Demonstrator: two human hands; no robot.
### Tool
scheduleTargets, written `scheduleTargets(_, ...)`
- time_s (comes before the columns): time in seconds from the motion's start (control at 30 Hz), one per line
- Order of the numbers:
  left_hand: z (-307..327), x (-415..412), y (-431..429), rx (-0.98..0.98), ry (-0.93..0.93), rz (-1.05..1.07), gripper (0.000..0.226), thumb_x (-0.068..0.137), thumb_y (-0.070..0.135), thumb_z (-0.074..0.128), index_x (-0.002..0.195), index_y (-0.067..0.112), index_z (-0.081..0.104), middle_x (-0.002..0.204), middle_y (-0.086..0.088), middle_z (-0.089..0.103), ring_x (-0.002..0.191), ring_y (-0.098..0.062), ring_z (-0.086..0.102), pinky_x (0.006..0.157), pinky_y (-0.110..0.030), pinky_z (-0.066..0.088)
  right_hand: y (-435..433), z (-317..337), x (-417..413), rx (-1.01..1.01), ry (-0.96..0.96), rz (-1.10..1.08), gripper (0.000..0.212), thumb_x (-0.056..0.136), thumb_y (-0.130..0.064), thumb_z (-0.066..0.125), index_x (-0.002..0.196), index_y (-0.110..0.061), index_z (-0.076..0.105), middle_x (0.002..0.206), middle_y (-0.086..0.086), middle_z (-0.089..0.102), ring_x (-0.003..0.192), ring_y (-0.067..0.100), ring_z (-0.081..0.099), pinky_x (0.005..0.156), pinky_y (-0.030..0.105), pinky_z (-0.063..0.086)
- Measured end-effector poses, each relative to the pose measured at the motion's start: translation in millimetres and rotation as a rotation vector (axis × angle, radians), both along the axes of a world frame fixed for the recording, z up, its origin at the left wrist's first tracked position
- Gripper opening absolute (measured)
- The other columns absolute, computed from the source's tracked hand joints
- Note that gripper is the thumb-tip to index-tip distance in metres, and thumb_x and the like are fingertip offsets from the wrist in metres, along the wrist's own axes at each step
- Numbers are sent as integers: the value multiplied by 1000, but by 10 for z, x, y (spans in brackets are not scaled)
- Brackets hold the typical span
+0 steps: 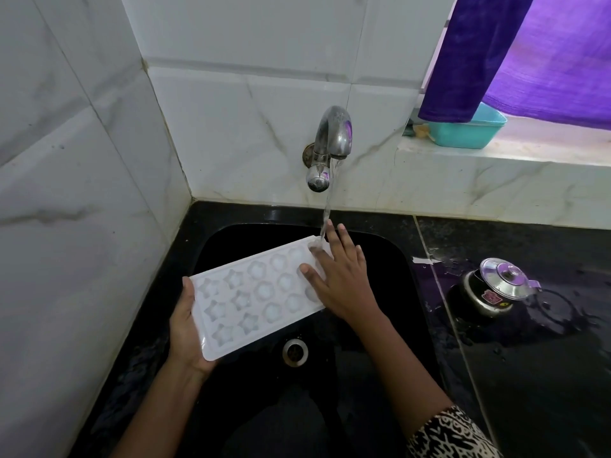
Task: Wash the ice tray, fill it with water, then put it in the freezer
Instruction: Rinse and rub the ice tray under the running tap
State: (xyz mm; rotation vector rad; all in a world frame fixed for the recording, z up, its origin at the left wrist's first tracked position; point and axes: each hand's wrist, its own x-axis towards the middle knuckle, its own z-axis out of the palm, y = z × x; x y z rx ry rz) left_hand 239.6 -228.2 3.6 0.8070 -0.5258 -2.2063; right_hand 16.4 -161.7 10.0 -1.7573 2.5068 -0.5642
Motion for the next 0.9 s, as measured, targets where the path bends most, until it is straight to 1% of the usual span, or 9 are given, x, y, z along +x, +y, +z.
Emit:
scheduleTargets(0.07,-22,20,-16,-16,13,-19,74,64,67,67,117,15,70,129,-17,61,107,-35,65,76,-49,57,35,6,-81,-20,-27,-9,69,85,-65,11,123,-30,57,160,-3,-2,143,11,-15,116,48,0)
scheduleTargets(0.13,-44,1,10,-5,20,-33,67,76,68,54,112,15,73,127,-17,62,106,-35,65,75,-49,57,19,18,-107,-53,-5,-51,66,87,-62,13,114,-27,61,160,-1,1,146,15,-9,116,51,3)
scheduleTargets(0.2,-66,-31,30,33,39,-31,67,85,67,40,108,15,74,123,-16,65,103,-34,67,74,-48,58,-17,24,-30,-57,37,-56,68,87,-63,13,121,-25,58,160,1,1,146,16,-8,115,49,3)
scheduleTargets(0.3,-61,-13,-9,28,37,-2,68,84,68,41,112,15,73,124,-16,64,104,-34,67,75,-48,57,-12,18,25,-12,-19,-6,76,83,-67,9,133,-26,50,160,-1,-2,145,14,-12,115,46,-1)
scheduleTargets(0.4,-42,9,-11,-13,25,-20,69,75,68,55,115,14,71,128,-17,61,107,-35,65,75,-49,57,15,34,-104,-14,-38,-45,72,82,-66,8,119,-32,59,160,-3,-2,145,14,-12,115,47,-1)
scheduleTargets(0.5,-35,-38,20,0,9,-34,68,82,67,41,111,14,73,122,-16,66,102,-33,68,71,-47,58,-25,33,-49,-26,46,-50,73,85,-66,9,126,-28,56,160,-1,-3,145,14,-12,115,48,1)
scheduleTargets(0.6,10,-30,-13,-1,4,-17,69,85,67,36,113,15,71,122,-15,66,101,-32,68,71,-46,59,-13,16,-5,19,3,20,79,82,-69,8,136,-26,47,159,-3,-8,144,13,-16,115,47,-2)
scheduleTargets(0.73,45,-28,3,-19,-22,-19,68,87,65,32,100,16,77,115,-15,69,96,-32,70,67,-45,59,19,54,-140,-8,0,-49,72,83,-66,7,119,-31,59,160,-2,-4,146,16,-12,115,48,-1)
scheduleTargets(0.9,97,-59,-6,-30,-11,-6,67,88,65,32,102,17,77,116,-14,68,97,-31,69,68,-44,59,-6,53,6,9,9,12,81,81,-69,7,136,-24,47,160,-3,-5,145,14,-13,115,47,-2)
